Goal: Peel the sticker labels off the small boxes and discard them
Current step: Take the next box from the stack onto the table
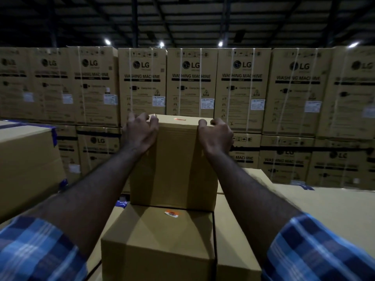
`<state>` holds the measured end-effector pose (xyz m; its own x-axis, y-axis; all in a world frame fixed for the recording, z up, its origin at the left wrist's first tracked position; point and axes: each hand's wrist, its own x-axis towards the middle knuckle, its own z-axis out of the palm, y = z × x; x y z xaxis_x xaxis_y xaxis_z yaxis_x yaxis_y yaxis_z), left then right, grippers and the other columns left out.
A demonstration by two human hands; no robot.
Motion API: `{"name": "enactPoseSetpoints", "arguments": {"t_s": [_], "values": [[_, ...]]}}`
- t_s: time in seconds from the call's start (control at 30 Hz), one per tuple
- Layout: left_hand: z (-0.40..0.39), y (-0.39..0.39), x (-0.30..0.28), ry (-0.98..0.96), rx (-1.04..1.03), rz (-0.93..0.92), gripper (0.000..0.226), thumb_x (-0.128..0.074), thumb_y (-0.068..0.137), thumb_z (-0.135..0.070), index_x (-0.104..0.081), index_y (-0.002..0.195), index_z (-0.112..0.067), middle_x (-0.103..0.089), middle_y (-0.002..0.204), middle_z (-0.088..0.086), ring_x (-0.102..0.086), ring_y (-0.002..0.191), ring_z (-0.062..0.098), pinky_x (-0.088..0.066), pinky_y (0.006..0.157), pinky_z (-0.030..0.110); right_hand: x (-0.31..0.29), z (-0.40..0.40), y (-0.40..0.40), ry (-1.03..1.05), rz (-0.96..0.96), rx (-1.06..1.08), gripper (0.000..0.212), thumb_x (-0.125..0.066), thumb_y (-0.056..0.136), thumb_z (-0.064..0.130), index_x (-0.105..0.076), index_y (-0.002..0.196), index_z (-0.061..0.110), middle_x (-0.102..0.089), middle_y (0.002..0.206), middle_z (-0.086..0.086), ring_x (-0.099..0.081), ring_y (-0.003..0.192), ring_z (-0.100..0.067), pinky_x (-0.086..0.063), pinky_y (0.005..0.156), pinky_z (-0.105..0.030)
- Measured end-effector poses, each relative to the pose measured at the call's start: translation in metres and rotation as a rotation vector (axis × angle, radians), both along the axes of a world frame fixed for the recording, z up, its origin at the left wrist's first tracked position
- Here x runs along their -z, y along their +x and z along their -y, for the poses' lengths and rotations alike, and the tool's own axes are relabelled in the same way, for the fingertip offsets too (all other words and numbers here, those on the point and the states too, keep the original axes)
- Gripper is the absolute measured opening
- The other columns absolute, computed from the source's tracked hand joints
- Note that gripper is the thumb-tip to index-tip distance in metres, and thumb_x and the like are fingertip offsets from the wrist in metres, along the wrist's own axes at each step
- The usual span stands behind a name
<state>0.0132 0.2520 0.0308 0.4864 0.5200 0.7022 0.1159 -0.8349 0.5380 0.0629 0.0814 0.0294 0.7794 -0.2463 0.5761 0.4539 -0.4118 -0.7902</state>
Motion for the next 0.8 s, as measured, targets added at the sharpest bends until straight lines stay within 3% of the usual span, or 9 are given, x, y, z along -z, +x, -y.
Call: {"name": "enactPoseSetpoints", "arguments": {"t_s": [0.1,0.2,0.33,0.5,0.6,0.8], "values": [[0.007,0.007,-0.004,-0.052,-0.039,0.009,0.047,-0.043,0.091,-0.049,-0.060,0.119,-0.014,-0.045,0.134,0.017,-0.047,0.113,0.037,-0.038,0.075,0.037,0.000,-0.001,0.000,0.021,0.011,-0.006,0.042,-0.057,0.088,0.043,-0.063,0.120,0.016,-0.065,0.111,-0.008,-0.060,0.095,-0.021,-0.052,0.073,-0.033],[0.013,0.009,-0.003,-0.060,-0.049,0.036,0.049,-0.044,0.089,-0.050,-0.062,0.118,-0.014,-0.042,0.138,0.017,-0.044,0.117,0.039,-0.039,0.081,0.040,-0.004,0.006,-0.001,0.035,0.036,0.002,0.040,-0.059,0.088,0.042,-0.065,0.115,0.014,-0.066,0.106,-0.008,-0.063,0.090,-0.020,-0.058,0.075,-0.039],[0.031,0.006,-0.008,-0.058,-0.028,0.105,0.052,-0.043,0.090,-0.052,-0.064,0.119,-0.014,-0.046,0.135,0.015,-0.046,0.115,0.037,-0.043,0.087,0.042,-0.015,0.026,-0.004,0.026,0.110,0.029,0.031,-0.059,0.090,0.039,-0.066,0.107,0.014,-0.067,0.098,-0.005,-0.062,0.083,-0.016,-0.053,0.066,-0.028],[0.073,0.000,-0.028,0.003,0.037,0.206,0.053,-0.043,0.091,-0.051,-0.061,0.123,-0.012,-0.049,0.128,0.014,-0.044,0.114,0.034,-0.033,0.082,0.035,-0.031,0.069,-0.010,0.070,0.199,0.056,0.036,-0.060,0.090,0.040,-0.064,0.117,0.016,-0.068,0.106,-0.005,-0.062,0.089,-0.015,-0.055,0.071,-0.028],[0.107,-0.003,-0.045,0.043,0.072,0.254,0.054,-0.043,0.092,-0.051,-0.060,0.125,-0.012,-0.048,0.129,0.012,-0.044,0.116,0.033,-0.031,0.081,0.032,-0.044,0.105,-0.016,0.095,0.227,0.092,0.038,-0.060,0.090,0.040,-0.064,0.119,0.016,-0.068,0.110,-0.004,-0.059,0.089,-0.011,-0.042,0.061,-0.015],[0.194,-0.007,-0.054,0.065,0.189,0.287,0.053,-0.042,0.094,-0.051,-0.059,0.126,-0.013,-0.046,0.134,0.014,-0.040,0.121,0.036,-0.036,0.088,0.039,-0.053,0.196,-0.034,0.146,0.291,0.172,0.038,-0.061,0.089,0.039,-0.065,0.118,0.016,-0.069,0.111,-0.006,-0.061,0.091,-0.014,-0.052,0.072,-0.027]]}}
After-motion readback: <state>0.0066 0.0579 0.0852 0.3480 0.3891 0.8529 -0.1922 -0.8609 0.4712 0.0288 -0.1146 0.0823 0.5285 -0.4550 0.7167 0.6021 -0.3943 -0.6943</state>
